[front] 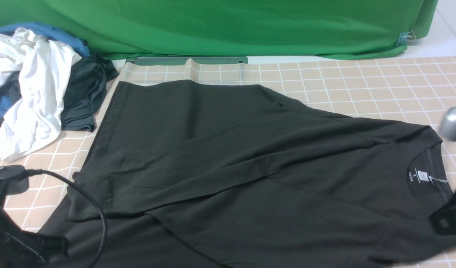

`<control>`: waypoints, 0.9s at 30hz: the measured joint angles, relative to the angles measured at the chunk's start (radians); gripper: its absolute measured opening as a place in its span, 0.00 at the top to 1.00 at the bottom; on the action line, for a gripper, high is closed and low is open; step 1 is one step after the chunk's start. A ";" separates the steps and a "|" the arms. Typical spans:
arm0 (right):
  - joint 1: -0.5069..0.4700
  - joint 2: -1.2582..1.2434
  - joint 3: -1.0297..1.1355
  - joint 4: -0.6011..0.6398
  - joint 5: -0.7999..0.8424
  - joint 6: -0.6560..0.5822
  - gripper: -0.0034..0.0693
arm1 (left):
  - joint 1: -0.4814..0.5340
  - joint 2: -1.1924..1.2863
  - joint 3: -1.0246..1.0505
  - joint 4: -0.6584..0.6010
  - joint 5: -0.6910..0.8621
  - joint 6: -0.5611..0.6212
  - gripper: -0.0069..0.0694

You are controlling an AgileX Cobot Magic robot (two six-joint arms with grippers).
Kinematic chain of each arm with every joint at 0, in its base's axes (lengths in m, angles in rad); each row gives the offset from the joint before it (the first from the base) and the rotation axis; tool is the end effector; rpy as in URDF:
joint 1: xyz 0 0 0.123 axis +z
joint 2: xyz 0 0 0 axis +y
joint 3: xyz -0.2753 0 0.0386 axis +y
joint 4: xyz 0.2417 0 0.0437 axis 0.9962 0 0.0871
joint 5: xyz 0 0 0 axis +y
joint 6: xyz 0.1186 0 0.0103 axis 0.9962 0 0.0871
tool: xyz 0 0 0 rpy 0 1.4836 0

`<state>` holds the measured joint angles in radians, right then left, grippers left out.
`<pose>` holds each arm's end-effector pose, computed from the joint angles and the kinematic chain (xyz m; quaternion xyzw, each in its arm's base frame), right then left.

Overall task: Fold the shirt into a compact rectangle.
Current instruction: 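Grasp the near edge of the shirt at its hem and shoulder corners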

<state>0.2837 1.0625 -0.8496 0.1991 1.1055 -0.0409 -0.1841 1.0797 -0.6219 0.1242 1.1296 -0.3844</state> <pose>0.1718 0.0720 0.2637 -0.1299 0.9725 0.1147 0.1554 0.1489 -0.0142 0.1984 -0.0753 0.9949 0.0448 0.0498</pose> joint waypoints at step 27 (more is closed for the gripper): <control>0.260 0.572 -0.001 -0.064 -0.253 0.093 0.27 | 0.003 -0.001 0.002 -0.004 -0.047 0.032 0.86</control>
<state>0.5442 1.6347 -0.8503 0.1354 0.8523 0.0522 -0.1809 1.0786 -0.6200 0.1203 1.0825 -0.3528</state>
